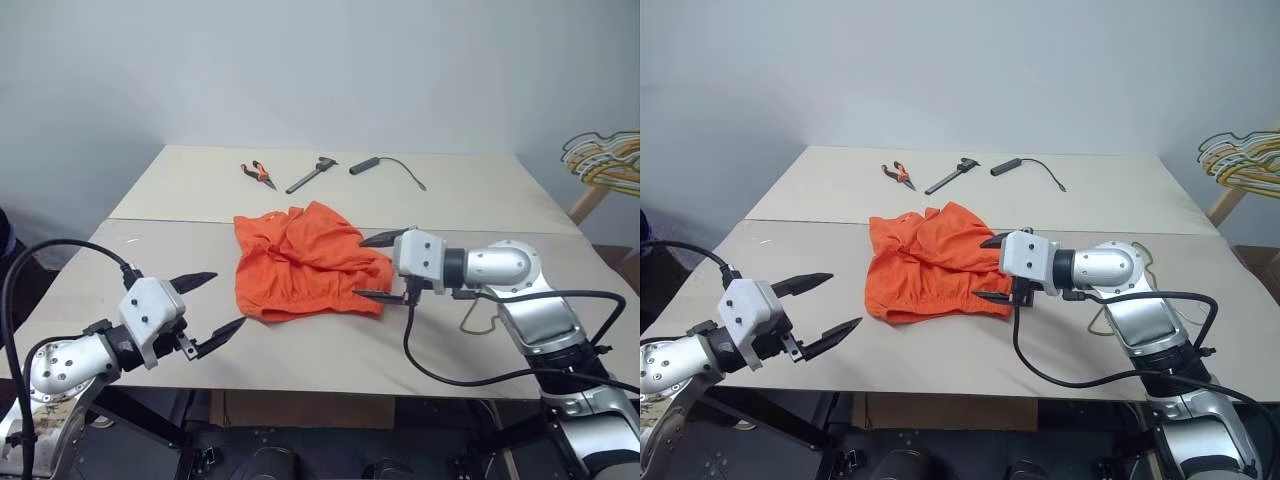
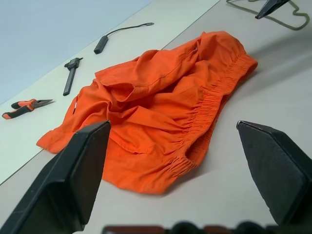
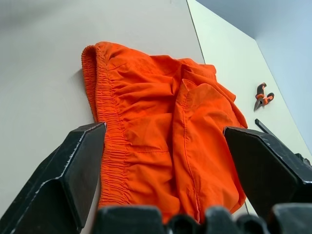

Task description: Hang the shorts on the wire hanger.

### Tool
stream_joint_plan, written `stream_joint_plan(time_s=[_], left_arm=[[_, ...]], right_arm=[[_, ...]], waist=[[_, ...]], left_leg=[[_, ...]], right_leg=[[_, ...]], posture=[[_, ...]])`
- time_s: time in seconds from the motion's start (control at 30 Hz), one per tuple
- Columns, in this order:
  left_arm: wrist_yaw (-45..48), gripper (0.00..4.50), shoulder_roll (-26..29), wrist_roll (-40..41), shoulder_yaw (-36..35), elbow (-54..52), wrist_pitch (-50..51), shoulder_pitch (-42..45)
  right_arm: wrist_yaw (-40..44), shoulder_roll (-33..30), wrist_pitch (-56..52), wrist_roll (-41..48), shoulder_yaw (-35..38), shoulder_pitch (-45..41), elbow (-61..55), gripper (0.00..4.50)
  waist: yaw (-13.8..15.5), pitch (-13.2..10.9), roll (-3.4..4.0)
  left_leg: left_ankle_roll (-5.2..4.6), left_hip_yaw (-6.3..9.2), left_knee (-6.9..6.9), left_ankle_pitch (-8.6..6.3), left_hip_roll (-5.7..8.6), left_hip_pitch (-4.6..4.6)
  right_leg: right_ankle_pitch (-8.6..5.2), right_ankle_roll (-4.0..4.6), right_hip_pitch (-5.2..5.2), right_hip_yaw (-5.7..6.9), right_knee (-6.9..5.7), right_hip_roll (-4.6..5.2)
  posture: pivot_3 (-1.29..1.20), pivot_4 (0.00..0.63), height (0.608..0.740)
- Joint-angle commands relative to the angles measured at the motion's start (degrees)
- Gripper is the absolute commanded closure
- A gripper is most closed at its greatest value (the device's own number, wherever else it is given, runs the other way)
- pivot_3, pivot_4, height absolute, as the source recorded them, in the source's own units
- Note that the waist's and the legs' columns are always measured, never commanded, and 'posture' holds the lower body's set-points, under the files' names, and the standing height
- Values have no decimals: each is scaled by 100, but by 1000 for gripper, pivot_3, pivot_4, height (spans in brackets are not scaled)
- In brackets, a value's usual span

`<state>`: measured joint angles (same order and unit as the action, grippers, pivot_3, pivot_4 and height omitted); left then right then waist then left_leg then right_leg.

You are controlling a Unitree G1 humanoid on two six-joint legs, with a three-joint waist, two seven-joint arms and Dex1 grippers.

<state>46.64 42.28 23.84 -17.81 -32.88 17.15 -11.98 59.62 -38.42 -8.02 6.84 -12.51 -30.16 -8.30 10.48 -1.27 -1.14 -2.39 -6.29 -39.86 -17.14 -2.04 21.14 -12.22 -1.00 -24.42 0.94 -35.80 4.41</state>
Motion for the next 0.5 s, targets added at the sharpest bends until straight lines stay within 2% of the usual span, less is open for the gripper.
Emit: stream_joint_plan(time_s=[0.03, 0.5], left_arm=[[-24, 0, 77, 76, -151, -128, 60, 24], [-70, 0, 139, -177, -87, -28, -22, -29]], right_arm=[[-39, 51, 85, -7, 66, -119, -108, 40], [-36, 130, -34, -80, 26, -148, -149, 40]], waist=[[0, 0, 0], [3, 0, 0]], left_leg=[[0, 0, 0, 0, 0, 0], [0, 0, 0, 0, 0, 0]], right_leg=[[0, 0, 0, 0, 0, 0], [0, 0, -1, 1, 0, 0]], posture=[[304, 0, 740], [301, 0, 740]])
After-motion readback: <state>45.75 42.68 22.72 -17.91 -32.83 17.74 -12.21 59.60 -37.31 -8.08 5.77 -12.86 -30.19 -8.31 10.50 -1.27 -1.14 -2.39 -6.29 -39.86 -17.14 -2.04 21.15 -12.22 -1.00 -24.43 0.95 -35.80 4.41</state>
